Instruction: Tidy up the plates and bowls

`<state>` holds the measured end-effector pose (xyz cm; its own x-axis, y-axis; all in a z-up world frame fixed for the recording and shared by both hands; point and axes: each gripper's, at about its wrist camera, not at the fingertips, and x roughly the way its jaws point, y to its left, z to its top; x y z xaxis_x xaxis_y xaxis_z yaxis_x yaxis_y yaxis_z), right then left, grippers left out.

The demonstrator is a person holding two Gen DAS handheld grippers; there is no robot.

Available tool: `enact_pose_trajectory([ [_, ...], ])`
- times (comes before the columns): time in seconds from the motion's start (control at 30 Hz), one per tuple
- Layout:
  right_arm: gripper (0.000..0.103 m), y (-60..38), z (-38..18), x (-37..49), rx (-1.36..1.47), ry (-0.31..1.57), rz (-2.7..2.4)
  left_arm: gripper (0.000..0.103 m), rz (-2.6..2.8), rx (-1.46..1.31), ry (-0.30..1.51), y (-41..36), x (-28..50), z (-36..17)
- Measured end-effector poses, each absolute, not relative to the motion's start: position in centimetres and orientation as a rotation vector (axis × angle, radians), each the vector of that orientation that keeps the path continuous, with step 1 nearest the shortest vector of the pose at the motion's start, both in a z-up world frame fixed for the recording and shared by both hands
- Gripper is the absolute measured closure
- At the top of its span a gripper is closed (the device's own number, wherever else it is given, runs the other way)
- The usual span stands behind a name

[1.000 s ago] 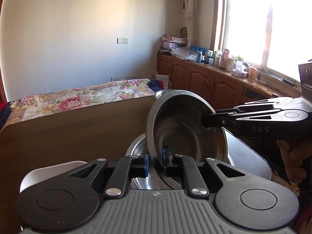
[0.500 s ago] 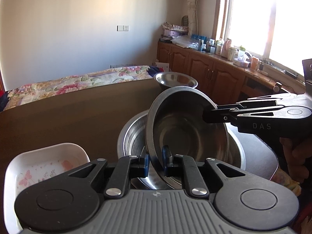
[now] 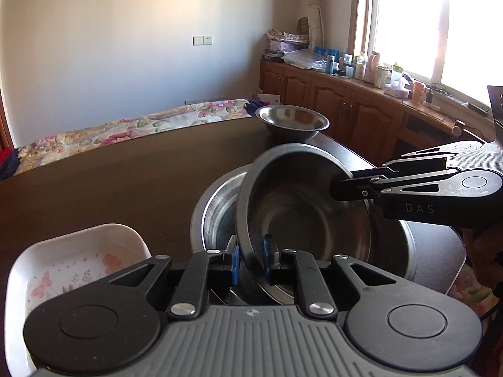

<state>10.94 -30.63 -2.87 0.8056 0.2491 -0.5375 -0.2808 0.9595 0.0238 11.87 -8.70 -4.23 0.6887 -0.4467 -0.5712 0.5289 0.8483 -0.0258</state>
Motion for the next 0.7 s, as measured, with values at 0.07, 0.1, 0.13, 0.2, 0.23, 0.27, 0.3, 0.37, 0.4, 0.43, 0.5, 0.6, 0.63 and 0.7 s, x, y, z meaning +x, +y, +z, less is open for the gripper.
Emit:
enact_pose_trajectory([
  [0.07,0.090,-30.4,-2.9,11.0,-0.075,0.573,0.287,0.087,-0.534,0.154,0.582,-8.6,11.7,-4.2],
  [0.1,0.090,-30.2,-2.8,11.1,-0.094,0.577,0.287,0.086,-0.528,0.153,0.578,-8.5,11.7,-4.1],
  [0.13,0.090,-30.0,-2.8,11.1,-0.109,0.580,0.288,0.086,-0.528,0.145,0.573,-8.3,11.8,-4.0],
  [0.2,0.090,-29.7,-2.7,11.2,-0.134,0.589,0.293,0.086,-0.526,0.125,0.565,-7.8,11.9,-3.8],
  [0.23,0.090,-29.6,-2.7,11.3,-0.142,0.592,0.295,0.086,-0.523,0.118,0.560,-7.6,11.8,-3.7],
  [0.27,0.090,-29.4,-2.6,11.3,-0.157,0.598,0.298,0.086,-0.521,0.114,0.555,-7.4,11.8,-3.6],
  [0.3,0.090,-29.2,-2.6,11.3,-0.171,0.604,0.300,0.086,-0.519,0.110,0.550,-7.3,11.8,-3.5],
  [0.37,0.090,-29.1,-2.6,11.7,-0.191,0.616,0.305,0.086,-0.516,0.112,0.536,-7.3,11.5,-3.2],
  [0.4,0.090,-28.9,-2.6,11.8,-0.204,0.623,0.310,0.086,-0.515,0.118,0.531,-7.3,11.5,-3.2],
  [0.43,0.090,-28.7,-2.6,11.8,-0.217,0.630,0.315,0.086,-0.514,0.125,0.527,-7.4,11.4,-3.2],
  [0.5,0.089,-28.4,-2.7,11.8,-0.236,0.640,0.320,0.086,-0.514,0.135,0.524,-7.5,11.3,-3.3],
  [0.6,0.089,-28.3,-2.7,11.8,-0.249,0.645,0.324,0.086,-0.519,0.140,0.528,-7.7,11.2,-3.6],
  [0.63,0.089,-28.2,-2.7,11.8,-0.250,0.646,0.325,0.086,-0.519,0.142,0.529,-7.7,11.2,-3.7],
  [0.7,0.088,-28.2,-2.7,11.7,-0.250,0.644,0.323,0.086,-0.519,0.151,0.531,-7.8,11.2,-3.8],
])
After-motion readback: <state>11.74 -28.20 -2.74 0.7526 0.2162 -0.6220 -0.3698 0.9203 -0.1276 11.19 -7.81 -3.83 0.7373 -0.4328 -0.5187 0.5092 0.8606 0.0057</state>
